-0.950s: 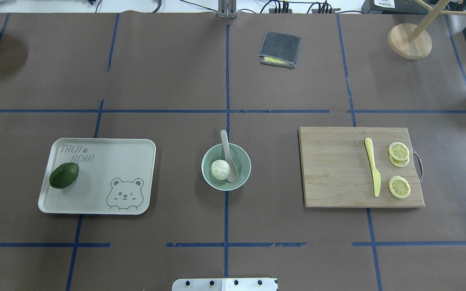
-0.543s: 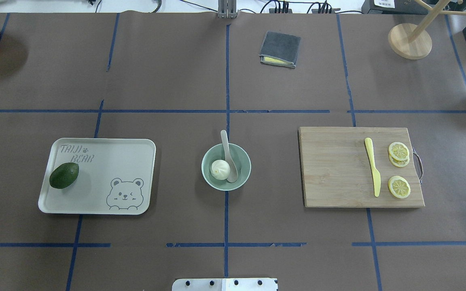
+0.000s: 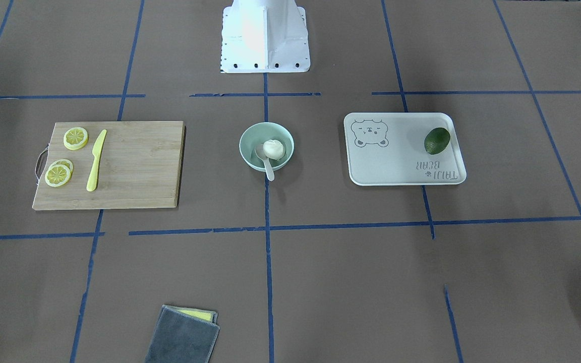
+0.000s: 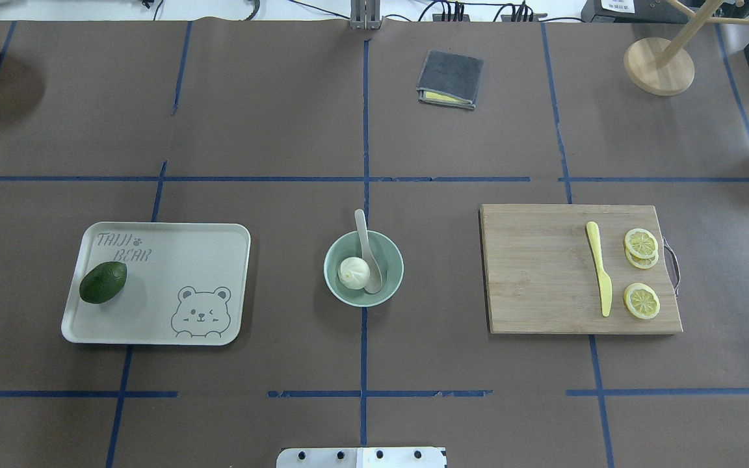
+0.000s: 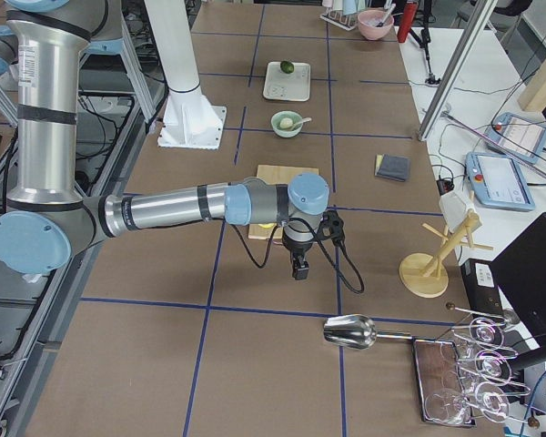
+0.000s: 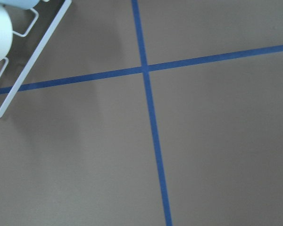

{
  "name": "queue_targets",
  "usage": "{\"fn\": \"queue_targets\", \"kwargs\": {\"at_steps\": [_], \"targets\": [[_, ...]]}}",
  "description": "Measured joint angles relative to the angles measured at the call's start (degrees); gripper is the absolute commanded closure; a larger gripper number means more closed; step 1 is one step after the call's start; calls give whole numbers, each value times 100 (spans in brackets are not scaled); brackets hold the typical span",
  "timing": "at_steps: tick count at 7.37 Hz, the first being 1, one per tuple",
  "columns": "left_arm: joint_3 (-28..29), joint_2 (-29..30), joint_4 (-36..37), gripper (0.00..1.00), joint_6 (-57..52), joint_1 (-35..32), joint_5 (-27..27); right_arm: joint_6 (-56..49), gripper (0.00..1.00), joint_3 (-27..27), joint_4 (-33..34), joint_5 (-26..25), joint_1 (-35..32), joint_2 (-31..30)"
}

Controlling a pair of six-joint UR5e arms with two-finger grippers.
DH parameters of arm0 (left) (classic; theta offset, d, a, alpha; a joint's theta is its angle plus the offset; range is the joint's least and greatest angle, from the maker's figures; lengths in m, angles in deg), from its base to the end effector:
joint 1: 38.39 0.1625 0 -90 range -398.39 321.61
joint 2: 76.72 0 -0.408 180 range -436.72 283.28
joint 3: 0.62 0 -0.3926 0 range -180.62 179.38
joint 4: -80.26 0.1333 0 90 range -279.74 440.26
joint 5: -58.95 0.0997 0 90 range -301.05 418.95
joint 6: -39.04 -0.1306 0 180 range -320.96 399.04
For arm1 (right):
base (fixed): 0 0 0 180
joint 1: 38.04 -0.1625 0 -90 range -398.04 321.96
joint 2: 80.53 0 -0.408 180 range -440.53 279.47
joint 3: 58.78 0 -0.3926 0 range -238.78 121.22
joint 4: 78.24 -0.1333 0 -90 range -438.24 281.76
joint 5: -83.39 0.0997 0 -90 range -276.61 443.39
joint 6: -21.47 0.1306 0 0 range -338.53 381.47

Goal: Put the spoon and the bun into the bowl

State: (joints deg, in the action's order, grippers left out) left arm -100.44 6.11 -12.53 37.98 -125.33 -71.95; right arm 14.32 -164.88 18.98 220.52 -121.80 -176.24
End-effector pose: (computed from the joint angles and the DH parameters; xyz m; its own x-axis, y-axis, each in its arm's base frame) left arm -0.0237 -0.4518 0.6380 0.7504 0.1207 -0.6499 -0.0670 0.9920 0.1068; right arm -0.0116 -0.4514 0.5809 0.6532 -0.2369 0.7192 0.1913 0.9706 0.1460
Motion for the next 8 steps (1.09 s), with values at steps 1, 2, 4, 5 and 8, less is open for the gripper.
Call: {"fn": "queue_targets", "kwargs": {"at_steps": [1, 2, 4, 5, 8], "targets": [[-27, -16, -8, 0, 0, -69, 9, 2, 0, 0, -1, 0, 0, 10], [-70, -43, -11, 0, 0, -115, -36, 3, 0, 10, 1, 3, 0, 10], [-83, -112, -19, 0, 0, -139, -335, -2, 0, 169, 5, 82, 0, 0], [-76, -128, -29, 0, -2, -139, -412, -6, 0, 221, 2, 136, 0, -9], [-80, -159, -45, 0, -11, -142, -451, -71, 0, 318, -16, 107, -125, -3]]}}
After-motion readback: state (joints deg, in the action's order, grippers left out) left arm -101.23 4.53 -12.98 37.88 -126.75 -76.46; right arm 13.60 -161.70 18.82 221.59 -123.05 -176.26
